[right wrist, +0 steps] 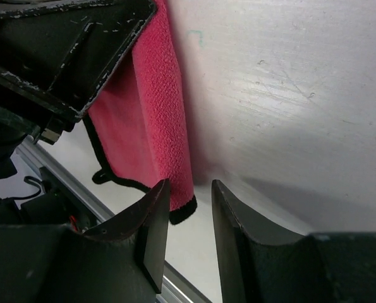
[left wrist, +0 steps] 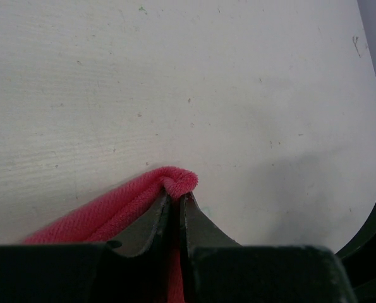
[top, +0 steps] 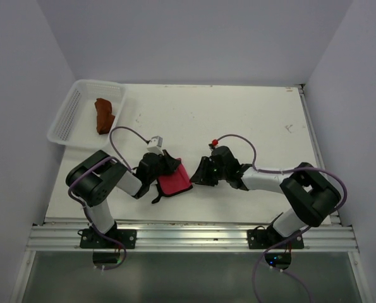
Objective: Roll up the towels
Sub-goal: Roll the towel
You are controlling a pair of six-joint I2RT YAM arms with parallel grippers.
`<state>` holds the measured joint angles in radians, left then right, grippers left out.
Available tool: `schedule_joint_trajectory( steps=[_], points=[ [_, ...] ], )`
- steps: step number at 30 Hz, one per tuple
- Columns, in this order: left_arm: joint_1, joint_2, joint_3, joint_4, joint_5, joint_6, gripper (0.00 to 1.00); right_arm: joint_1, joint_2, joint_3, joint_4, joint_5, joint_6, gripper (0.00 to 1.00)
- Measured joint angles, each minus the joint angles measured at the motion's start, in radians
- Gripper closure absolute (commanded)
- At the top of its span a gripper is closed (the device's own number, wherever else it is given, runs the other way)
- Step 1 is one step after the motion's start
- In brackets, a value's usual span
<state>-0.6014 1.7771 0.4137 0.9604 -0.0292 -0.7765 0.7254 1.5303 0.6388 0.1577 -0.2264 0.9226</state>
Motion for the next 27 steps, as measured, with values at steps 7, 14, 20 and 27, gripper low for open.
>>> schedule_joint_trajectory(
  steps=[7,14,20,27],
  points=[
    [0.0,0.006,-0.009,0.021,-0.003,-0.013,1.0,0.0,0.063,-0.021,0.1,-0.064,0.068,0.64],
    [0.0,0.008,-0.024,0.043,-0.013,-0.027,1.0,0.0,0.078,-0.021,0.124,-0.084,0.08,0.65],
    [-0.002,0.009,-0.043,0.071,-0.028,-0.051,1.0,0.002,0.122,-0.02,0.129,-0.089,0.08,0.68],
    [-0.017,0.016,-0.054,0.096,-0.06,-0.074,1.0,0.02,0.14,-0.015,0.158,-0.09,0.079,0.69]
  ],
)
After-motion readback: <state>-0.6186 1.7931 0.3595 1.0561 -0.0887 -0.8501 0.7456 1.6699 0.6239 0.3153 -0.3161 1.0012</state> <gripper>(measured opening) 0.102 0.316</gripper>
